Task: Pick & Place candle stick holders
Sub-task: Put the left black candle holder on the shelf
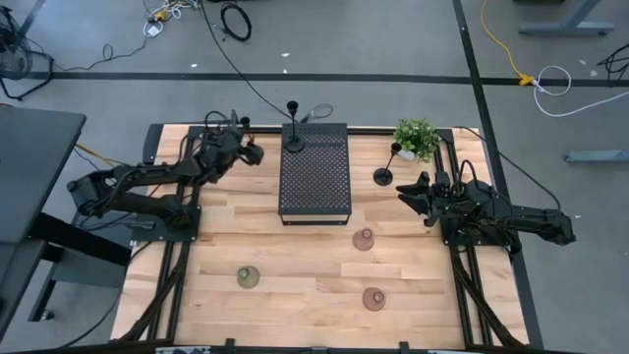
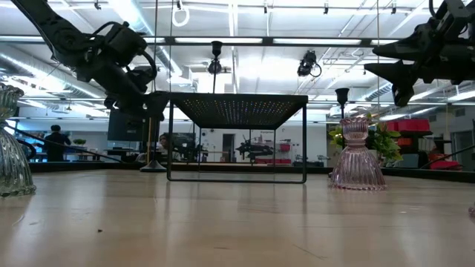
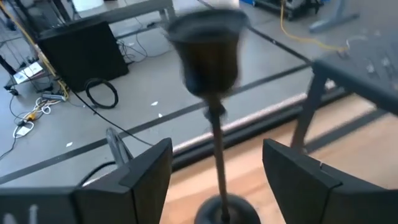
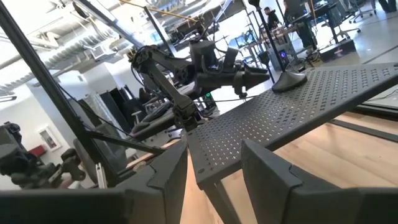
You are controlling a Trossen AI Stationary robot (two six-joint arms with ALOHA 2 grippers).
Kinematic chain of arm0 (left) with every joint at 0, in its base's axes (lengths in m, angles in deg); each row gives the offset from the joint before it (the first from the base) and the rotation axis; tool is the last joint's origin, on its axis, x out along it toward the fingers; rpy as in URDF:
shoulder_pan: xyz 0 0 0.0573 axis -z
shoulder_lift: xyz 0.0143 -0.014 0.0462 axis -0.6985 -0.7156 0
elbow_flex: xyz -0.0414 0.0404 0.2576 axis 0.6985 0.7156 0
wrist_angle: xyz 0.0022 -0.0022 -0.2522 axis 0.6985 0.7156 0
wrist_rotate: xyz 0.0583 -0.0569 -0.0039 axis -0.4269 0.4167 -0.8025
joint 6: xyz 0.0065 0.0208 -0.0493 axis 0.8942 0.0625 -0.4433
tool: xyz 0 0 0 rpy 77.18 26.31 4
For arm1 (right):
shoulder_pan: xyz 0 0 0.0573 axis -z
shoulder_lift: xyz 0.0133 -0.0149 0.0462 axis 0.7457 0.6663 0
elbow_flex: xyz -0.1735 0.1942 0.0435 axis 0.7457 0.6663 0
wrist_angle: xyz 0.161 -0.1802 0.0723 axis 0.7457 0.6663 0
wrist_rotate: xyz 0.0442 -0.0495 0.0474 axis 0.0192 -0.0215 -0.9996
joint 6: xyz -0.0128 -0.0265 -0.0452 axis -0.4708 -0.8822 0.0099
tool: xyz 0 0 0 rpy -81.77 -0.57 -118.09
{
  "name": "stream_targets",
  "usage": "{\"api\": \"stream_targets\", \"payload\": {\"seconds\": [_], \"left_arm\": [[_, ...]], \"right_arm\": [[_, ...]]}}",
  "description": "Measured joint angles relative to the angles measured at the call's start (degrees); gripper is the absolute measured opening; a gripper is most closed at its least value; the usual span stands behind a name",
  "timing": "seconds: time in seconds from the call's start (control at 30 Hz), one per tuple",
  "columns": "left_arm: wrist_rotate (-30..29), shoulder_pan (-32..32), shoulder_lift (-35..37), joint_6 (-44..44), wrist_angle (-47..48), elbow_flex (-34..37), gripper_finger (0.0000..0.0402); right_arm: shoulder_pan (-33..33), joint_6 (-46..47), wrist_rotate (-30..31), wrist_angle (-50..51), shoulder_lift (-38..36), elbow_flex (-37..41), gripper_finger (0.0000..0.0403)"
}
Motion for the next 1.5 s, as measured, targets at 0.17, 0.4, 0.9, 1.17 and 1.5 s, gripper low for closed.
{"api": "stream_targets", "payload": {"seconds": [0.17,0.4,0.9,1.17,1.5], "left_arm": [[1.07,-2.61,-0.02,0.05,-1.85,-0.02,0.0247],[6.95,-6.1,-0.02,-1.67,-4.52,-0.02,0.0228],[14.71,-10.0,-0.04,-2.63,-5.96,-0.02,0.0081],[19.84,-11.78,-0.04,-2.55,-5.94,-0.07,0.0032],[24.93,-11.76,3.81,-1.72,-0.16,-2.4,0.0032]], "right_arm": [[0.0,0.0,0.0,-0.06,0.0,-0.02,0.015],[0.0,0.0,0.02,-0.1,0.0,-0.01,0.015],[0.0,-0.04,1.49,-0.08,-0.02,0.0,0.015],[0.0,-0.03,1.5,-0.08,0.0,-0.01,0.015],[0.0,-0.02,1.51,0.01,0.0,-0.02,0.015]]}}
